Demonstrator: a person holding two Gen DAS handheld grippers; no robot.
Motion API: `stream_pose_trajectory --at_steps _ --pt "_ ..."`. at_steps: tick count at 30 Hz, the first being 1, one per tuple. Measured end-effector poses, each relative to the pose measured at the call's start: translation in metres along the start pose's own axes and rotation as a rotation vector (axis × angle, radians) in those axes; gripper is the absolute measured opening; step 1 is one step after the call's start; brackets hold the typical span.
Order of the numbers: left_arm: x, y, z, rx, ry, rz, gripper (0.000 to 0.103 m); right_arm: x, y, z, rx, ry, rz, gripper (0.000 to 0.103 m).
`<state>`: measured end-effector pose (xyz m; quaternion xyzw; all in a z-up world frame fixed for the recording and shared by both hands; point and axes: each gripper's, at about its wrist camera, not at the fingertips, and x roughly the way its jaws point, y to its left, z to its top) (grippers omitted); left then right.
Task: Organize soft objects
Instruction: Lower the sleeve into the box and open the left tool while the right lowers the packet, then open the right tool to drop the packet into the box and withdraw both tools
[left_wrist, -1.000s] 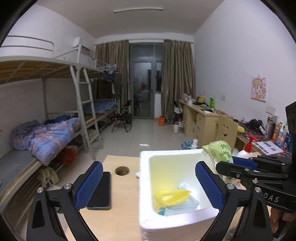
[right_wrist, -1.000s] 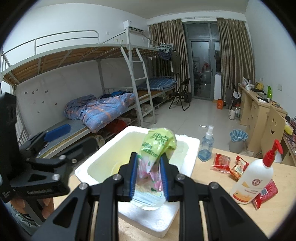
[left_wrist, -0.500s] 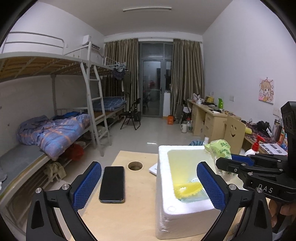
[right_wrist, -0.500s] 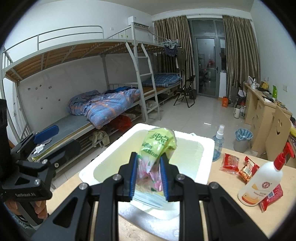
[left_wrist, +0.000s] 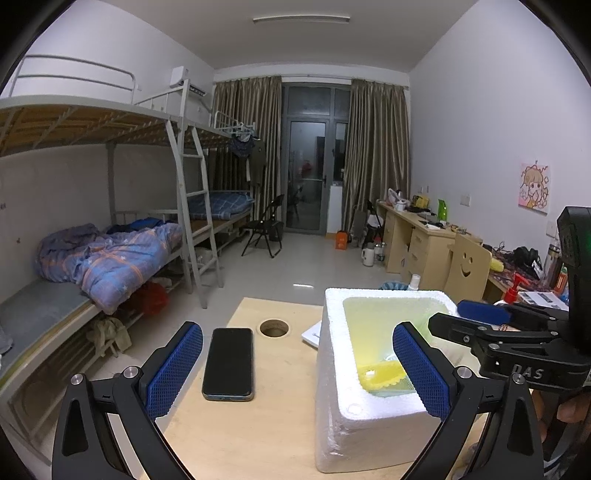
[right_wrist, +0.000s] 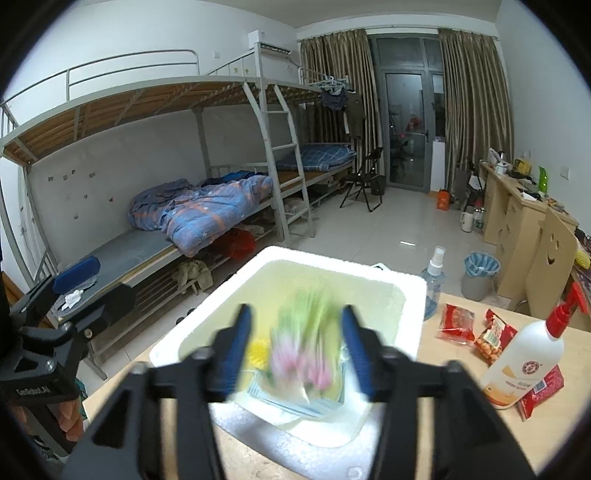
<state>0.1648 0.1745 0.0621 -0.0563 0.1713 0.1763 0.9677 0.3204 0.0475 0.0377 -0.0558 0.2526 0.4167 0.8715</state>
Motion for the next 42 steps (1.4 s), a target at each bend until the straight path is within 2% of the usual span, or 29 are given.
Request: stream_pose_trajectory --at_steps 12,19,29,42 --pt "-0.005 -0.001 0.003 0.002 -0.006 -0.005 0.103 -0.011 0.000 0.000 0.001 -0.018 -0.008 0.069" --pt "-0.018 -0.014 0.003 0.007 -0.006 -0.032 0.103 -0.030 -0.004 -0.006 0.017 -0.028 -0.021 0.071" --pt "-0.039 -0.045 -0.003 0.036 -0.015 -0.105 0.103 -0.073 -0.011 -0.022 0.005 -0.089 -0.089 0.103" --pt "-0.059 -0.082 -0.013 0.074 -0.015 -0.191 0.103 -0.115 -0.026 -0.040 0.026 -0.135 -0.168 0.103"
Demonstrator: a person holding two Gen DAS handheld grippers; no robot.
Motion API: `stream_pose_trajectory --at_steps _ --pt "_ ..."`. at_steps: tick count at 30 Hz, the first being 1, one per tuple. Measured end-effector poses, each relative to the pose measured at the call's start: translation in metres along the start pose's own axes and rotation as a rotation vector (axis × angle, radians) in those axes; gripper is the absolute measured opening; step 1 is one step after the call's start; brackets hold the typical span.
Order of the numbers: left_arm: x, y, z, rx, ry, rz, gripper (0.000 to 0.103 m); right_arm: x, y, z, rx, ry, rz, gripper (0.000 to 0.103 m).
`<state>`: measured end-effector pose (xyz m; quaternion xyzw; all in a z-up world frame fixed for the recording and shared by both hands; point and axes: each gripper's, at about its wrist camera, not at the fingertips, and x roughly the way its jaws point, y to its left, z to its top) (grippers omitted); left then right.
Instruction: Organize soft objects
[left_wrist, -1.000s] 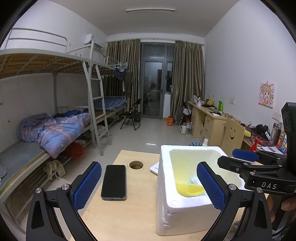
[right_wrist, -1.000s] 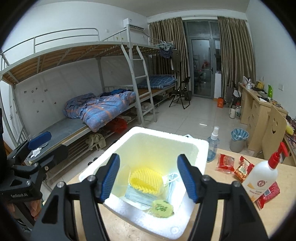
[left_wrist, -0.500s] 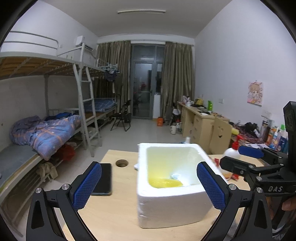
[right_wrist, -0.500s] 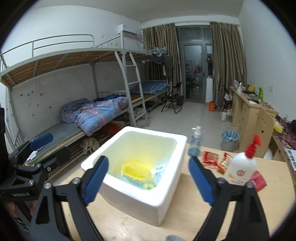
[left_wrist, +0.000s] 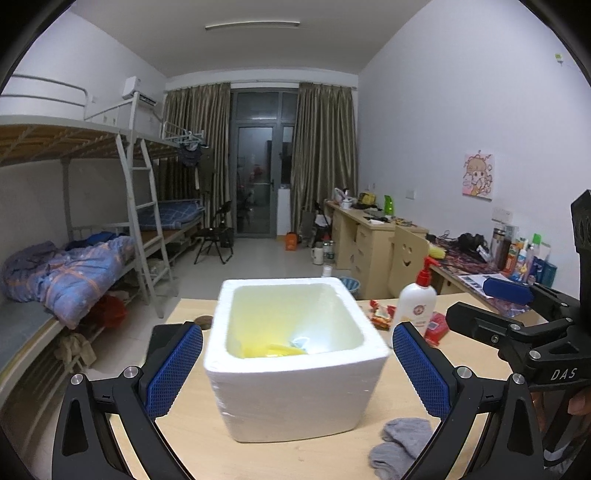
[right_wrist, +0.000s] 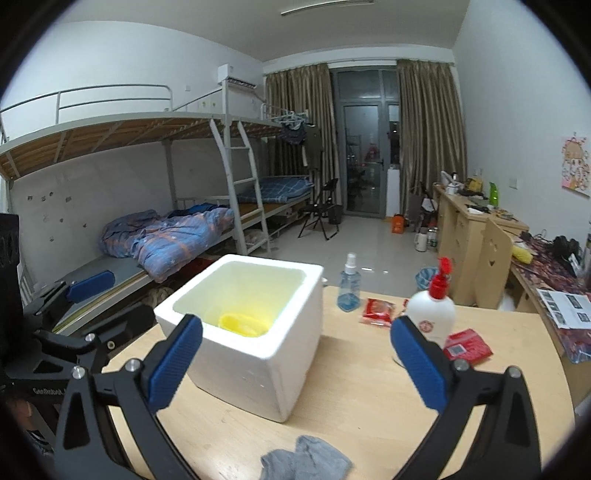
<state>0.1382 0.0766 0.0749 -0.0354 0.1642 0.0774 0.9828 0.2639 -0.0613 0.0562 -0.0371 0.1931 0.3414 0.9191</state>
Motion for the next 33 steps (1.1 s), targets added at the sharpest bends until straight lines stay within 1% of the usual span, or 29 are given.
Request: stream_pose_trajectory --at_steps 2,8,15,19,23,29,33 --pt "-0.001 -0.006 -0.002 -0.003 0.005 -0.022 0.103 -0.006 -0.004 -0.003 0.001 -0.005 -0.021 0.103" --pt "-0.006 -0.017 -0.003 -0.002 0.005 -0.054 0.103 -0.022 -0.021 -0.013 0.036 -0.016 -0.060 0.103" --pt "-0.008 -0.029 -0.010 0.004 0.011 -0.063 0.103 -0.033 -0.032 -0.023 0.048 -0.009 -0.082 0.103" --pt "-0.009 -0.037 -0.016 0.028 0.001 -0.044 0.103 -0.039 -0.035 -0.031 0.041 -0.015 -0.096 0.103" --pt "-0.007 -0.043 -0.025 0.015 0.013 -0.068 0.103 -0.042 -0.042 -0.040 0.050 -0.012 -0.118 0.103" --pt "0.003 -0.048 -0.049 -0.014 0.048 -0.098 0.103 -0.047 -0.054 -0.059 0.075 0.003 -0.142 0.103" --pt "0.007 -0.052 -0.064 -0.016 0.042 -0.104 0.103 -0.051 -0.059 -0.072 0.087 0.009 -0.144 0.103"
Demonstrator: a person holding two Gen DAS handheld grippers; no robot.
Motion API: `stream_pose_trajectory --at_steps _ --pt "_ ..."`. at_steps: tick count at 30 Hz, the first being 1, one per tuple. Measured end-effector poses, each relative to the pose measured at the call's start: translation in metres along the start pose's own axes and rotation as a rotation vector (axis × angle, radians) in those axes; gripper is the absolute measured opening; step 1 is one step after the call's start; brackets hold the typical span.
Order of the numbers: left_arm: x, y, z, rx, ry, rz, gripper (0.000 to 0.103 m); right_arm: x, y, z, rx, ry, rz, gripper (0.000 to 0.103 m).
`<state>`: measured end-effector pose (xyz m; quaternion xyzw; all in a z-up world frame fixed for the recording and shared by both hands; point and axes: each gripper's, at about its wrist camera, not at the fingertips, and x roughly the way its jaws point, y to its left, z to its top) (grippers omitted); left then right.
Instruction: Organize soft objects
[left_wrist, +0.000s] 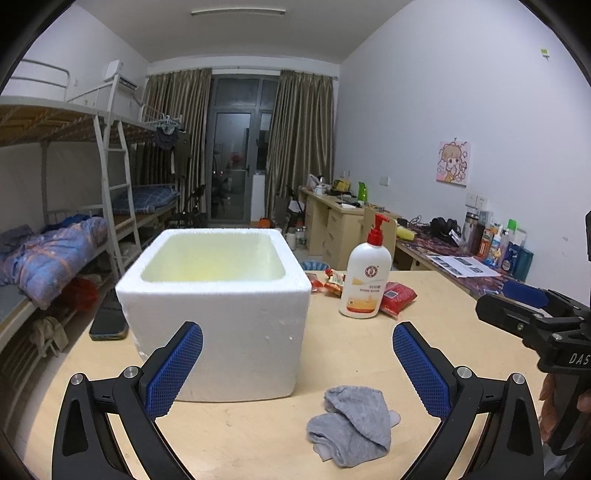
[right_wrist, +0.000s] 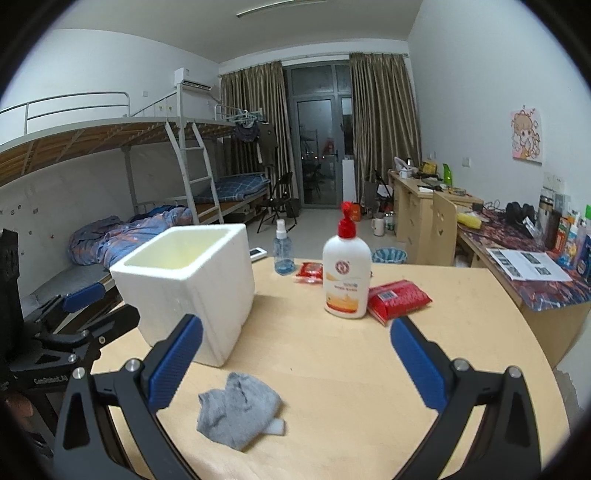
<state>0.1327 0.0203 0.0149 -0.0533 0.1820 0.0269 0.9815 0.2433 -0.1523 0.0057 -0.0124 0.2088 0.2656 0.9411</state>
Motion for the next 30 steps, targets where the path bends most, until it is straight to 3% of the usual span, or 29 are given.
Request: stream_pose_trajectory --at_steps 5,16,30 --pt "0.007 -0.006 -0.017 0.013 -0.009 0.002 0.103 -0.004 -0.005 -0.016 0.000 0.005 -0.014 0.103" --pt "0.027 -0.022 -0.055 0.043 0.050 -0.029 0.103 -0.008 -0.002 -0.050 -0.016 0.031 -0.018 0.103" --pt "0.046 -0.037 -0.064 0.062 0.099 -0.061 0.103 -0.007 -0.018 -0.051 0.012 0.051 -0.042 0.103"
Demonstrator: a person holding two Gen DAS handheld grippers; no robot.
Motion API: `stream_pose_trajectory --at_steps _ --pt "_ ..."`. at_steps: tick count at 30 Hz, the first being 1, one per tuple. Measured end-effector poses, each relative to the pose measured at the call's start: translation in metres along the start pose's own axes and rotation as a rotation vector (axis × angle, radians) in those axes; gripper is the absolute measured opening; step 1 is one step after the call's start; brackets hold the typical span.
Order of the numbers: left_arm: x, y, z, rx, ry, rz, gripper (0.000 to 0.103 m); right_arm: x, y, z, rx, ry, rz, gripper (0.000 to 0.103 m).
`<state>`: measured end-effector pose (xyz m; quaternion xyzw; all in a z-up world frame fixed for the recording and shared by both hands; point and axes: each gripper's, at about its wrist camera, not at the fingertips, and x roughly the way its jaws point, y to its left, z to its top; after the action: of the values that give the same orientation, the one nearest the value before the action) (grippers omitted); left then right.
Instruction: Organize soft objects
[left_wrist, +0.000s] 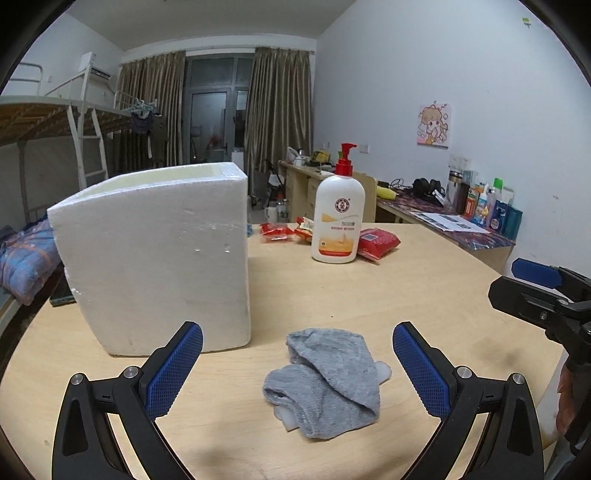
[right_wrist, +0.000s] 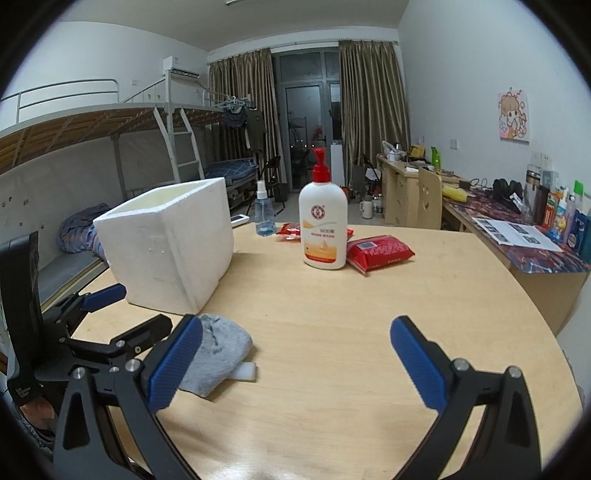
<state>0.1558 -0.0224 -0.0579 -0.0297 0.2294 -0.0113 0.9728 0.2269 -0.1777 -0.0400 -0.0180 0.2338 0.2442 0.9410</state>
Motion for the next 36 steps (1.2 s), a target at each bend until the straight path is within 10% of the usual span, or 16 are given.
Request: stream_pose_trajectory --at_steps 24,36 --pt "0.047 -0.001 -0.017 -0.048 0.196 -0.065 0.103 0.010 -0.006 -0.002 0.013 0.041 0.005 0.103" --pt "0.063 -0.002 -0.021 -0.043 0.284 -0.068 0.075 0.015 -0.006 -0.001 0.014 0.047 0.012 0.103"
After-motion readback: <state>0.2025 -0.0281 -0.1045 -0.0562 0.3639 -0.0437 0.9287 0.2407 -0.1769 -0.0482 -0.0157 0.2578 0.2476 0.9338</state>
